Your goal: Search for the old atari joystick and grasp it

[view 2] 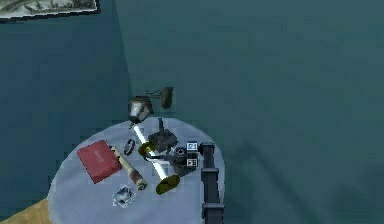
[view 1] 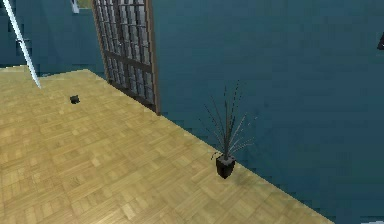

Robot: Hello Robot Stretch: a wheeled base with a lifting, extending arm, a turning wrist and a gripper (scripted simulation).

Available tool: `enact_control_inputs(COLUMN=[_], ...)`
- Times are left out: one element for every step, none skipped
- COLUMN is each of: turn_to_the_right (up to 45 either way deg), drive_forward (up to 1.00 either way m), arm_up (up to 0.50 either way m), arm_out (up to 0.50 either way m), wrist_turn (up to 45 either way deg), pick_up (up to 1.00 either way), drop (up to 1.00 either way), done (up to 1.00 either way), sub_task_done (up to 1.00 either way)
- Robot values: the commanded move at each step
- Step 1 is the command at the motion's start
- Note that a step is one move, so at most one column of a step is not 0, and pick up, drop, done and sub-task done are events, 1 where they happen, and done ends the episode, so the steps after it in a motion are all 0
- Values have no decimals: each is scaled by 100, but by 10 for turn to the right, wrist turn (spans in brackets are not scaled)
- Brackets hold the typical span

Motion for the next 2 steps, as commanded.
enact_control_inputs(turn_to_the_right=[0,0], drive_forward=[0,0], arm_up=[10,0], arm_out=[0,0], wrist_turn=[0,0], pick_up=[0,0], drop=[0,0], done=[0,100], sub_task_done=[0,0])
